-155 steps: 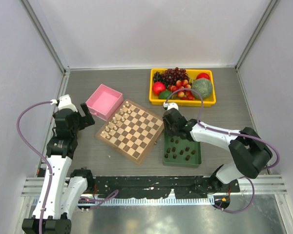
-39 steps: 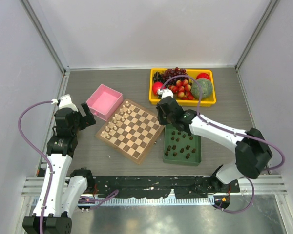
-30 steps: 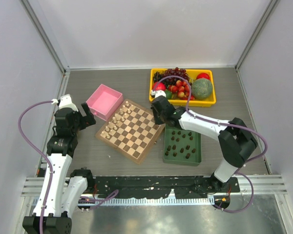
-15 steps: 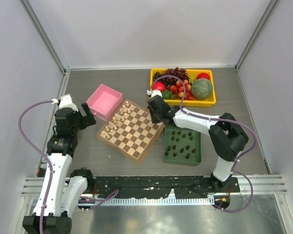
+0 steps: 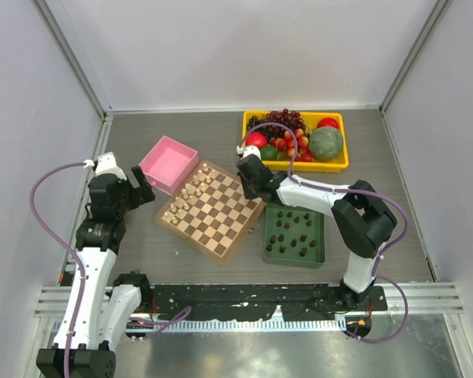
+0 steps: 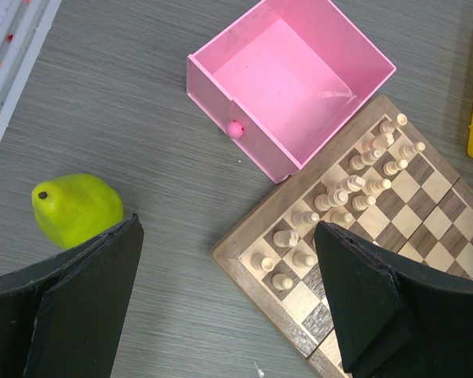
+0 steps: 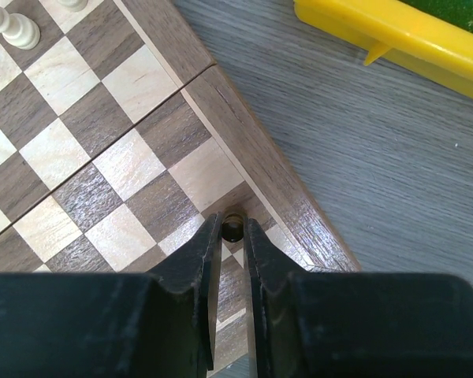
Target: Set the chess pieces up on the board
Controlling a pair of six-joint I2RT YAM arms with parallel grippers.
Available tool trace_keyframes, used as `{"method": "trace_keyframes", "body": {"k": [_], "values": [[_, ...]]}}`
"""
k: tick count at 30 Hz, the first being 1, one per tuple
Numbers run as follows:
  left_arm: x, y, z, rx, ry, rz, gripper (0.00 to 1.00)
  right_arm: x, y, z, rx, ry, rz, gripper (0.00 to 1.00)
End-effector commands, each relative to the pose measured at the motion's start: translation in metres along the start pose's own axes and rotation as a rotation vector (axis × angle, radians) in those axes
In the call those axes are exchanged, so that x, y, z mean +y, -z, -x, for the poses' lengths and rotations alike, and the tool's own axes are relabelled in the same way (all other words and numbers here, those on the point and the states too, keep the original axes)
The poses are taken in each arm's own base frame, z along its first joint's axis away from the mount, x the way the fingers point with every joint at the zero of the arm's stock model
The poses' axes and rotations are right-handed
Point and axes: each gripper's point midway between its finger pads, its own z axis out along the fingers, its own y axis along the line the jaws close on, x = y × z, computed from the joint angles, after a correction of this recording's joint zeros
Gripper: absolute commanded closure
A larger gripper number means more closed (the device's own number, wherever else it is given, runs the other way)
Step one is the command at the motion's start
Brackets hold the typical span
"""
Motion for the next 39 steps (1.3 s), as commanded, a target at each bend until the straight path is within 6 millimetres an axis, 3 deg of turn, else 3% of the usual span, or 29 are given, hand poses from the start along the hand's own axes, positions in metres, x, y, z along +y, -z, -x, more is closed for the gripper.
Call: {"method": "trace_keyframes", "body": {"k": [1,9,22,30,34,39], "values": [[-0.006,0.004,0.018,-0.045,0.009,-0.022,0.01,0.005,-0.004,0.015,-0.044,-0.007,0.001,0.86],[-0.007,0.003,0.017,-0.039,0.010,-0.027,0.01,0.005,0.000,0.014,-0.043,-0.008,0.007,0.76],[-0.007,0.003,0.017,-0.038,0.011,-0.028,0.01,0.003,0.006,0.016,-0.051,-0.010,0.002,0.78],[-0.007,0.003,0.018,-0.041,0.011,-0.029,0.01,0.005,0.013,0.024,-0.070,-0.022,0.015,0.64],[-0.007,0.003,0.017,-0.039,0.010,-0.030,0.01,0.004,0.023,0.034,-0.081,-0.022,0.012,0.60],[-0.007,0.003,0.017,-0.037,0.011,-0.031,0.01,-0.007,0.061,0.059,-0.153,-0.031,-0.005,0.60]]}}
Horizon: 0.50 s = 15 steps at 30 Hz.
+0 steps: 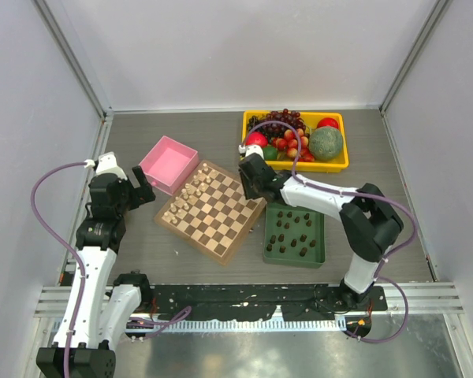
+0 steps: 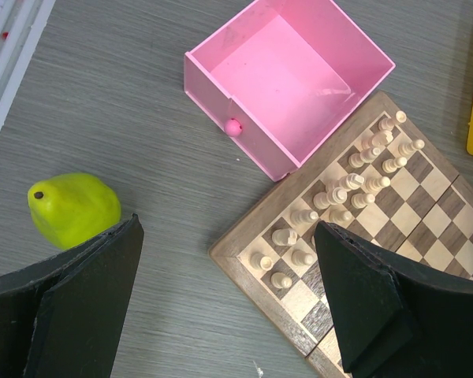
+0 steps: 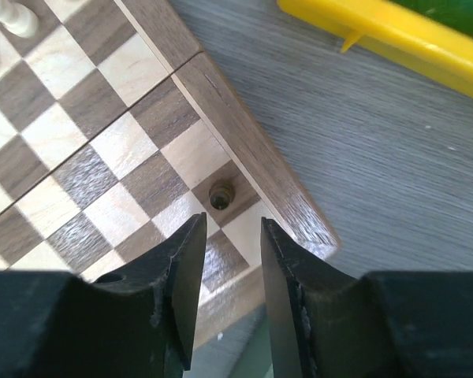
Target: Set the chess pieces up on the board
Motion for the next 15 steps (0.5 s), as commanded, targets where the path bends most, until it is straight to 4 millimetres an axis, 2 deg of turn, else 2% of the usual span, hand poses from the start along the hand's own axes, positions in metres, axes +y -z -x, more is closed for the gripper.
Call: {"method": "trace_keyframes", "body": {"k": [1,4,7,10,15], "values": [[-0.006,0.004,0.018,-0.046,0.011,-0.024,0.01,-0.012,0.063,0.060,-0.185,-0.044,-0.016,0.60],[-0.005,0.006,0.019,-0.047,0.008,-0.020,0.01,-0.027,0.082,0.056,-0.214,-0.060,-0.054,0.60],[-0.006,0.008,0.020,-0.056,0.011,-0.026,0.01,-0.046,0.095,0.036,-0.195,-0.089,-0.078,0.61],[-0.007,0.006,0.018,-0.044,0.011,-0.028,0.01,-0.054,0.094,0.006,-0.128,-0.111,-0.077,0.63],[-0.007,0.007,0.019,-0.044,0.011,-0.028,0.01,-0.053,0.086,-0.028,-0.043,-0.136,-0.059,0.65]]}}
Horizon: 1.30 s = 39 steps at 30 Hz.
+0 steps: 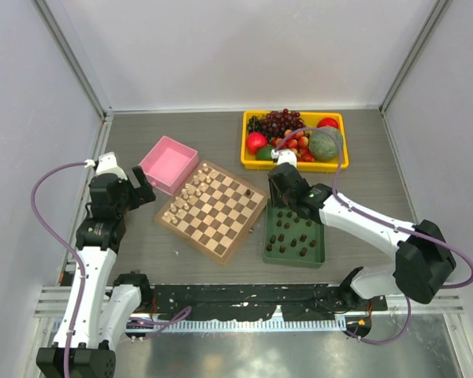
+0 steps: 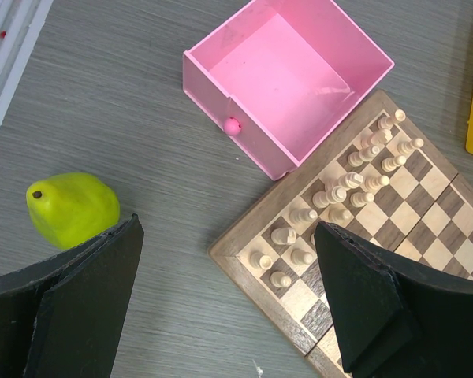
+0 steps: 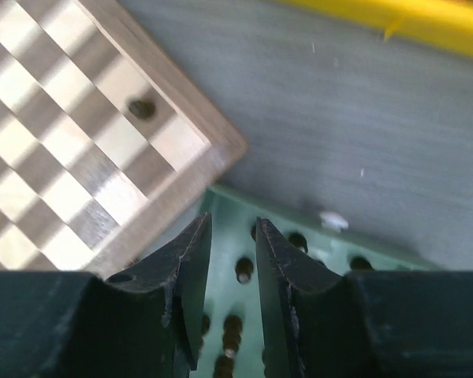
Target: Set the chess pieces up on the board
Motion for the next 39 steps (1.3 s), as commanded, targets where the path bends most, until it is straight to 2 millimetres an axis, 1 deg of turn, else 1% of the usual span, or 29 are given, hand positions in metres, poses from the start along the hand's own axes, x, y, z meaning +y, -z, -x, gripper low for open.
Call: {"method": "trace_keyframes", "body": {"k": [1,2,5,9,16,26,31,37,39], "values": [[-0.007,0.007,0.020,-0.048,0.011,-0.028,0.01,-0.008,-0.007,-0.038,0.108,-0.028,-0.032,0.65],[-0.007,0.006,0.019,-0.045,0.013,-0.027,0.01,-0.013,-0.009,-0.044,0.131,-0.034,-0.052,0.66],[-0.007,0.007,0.018,-0.044,0.014,-0.031,0.01,-0.016,-0.019,-0.055,0.190,-0.022,-0.072,0.67],[-0.007,0.007,0.018,-0.044,0.016,-0.031,0.01,-0.015,-0.026,-0.058,0.207,-0.011,-0.075,0.68],[-0.008,0.006,0.018,-0.043,0.016,-0.033,0.01,-0.020,-0.035,-0.072,0.247,0.001,-0.107,0.68],[-0.007,0.006,0.018,-0.042,0.015,-0.031,0.01,-0.023,-0.045,-0.077,0.246,-0.004,-0.115,0.69],[-0.007,0.006,0.017,-0.041,0.015,-0.030,0.01,-0.025,-0.047,-0.082,0.260,0.000,-0.124,0.71],[-0.007,0.006,0.018,-0.044,0.016,-0.031,0.01,-0.026,-0.047,-0.084,0.261,0.000,-0.125,0.71],[-0.008,0.006,0.018,-0.043,0.015,-0.033,0.01,-0.026,-0.048,-0.086,0.268,0.003,-0.125,0.74]]}}
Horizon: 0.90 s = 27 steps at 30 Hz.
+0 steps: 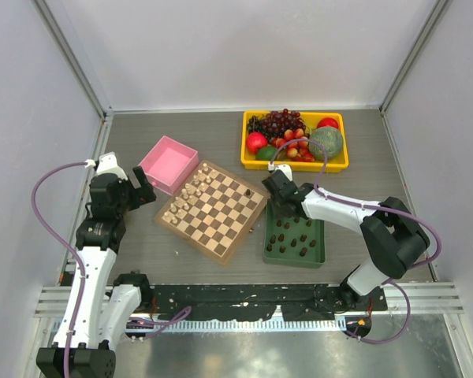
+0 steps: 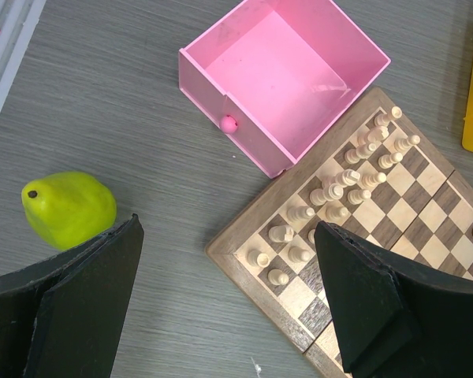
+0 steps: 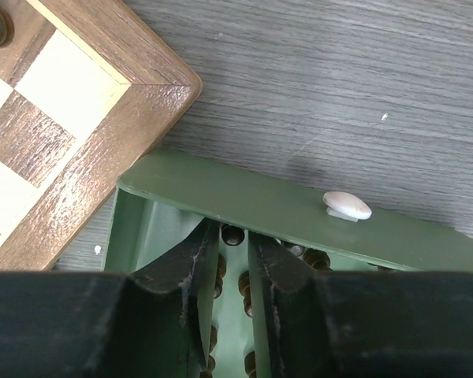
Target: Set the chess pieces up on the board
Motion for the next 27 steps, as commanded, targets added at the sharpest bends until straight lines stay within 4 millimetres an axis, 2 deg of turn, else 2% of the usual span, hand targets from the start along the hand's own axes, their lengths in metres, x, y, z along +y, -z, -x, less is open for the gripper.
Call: {"method": "trace_keyframes", "body": {"k": [1,13,16,19,27], "values": [[-0.005,0.005,0.018,-0.045,0.013,-0.020,0.01,0.002,-0.003,0.008,-0.030,-0.020,0.001,0.74],[-0.006,0.005,0.018,-0.046,0.016,-0.025,0.01,0.003,-0.007,0.004,-0.015,-0.013,0.004,0.74],[-0.006,0.005,0.018,-0.046,0.016,-0.025,0.01,0.003,-0.003,0.007,-0.028,-0.014,0.012,0.80],[-0.006,0.005,0.019,-0.047,0.016,-0.025,0.01,0.002,0.011,0.016,-0.056,-0.014,0.030,0.85],[-0.005,0.004,0.017,-0.043,0.015,-0.018,0.01,0.008,0.065,0.049,-0.170,-0.026,0.126,0.85]]}}
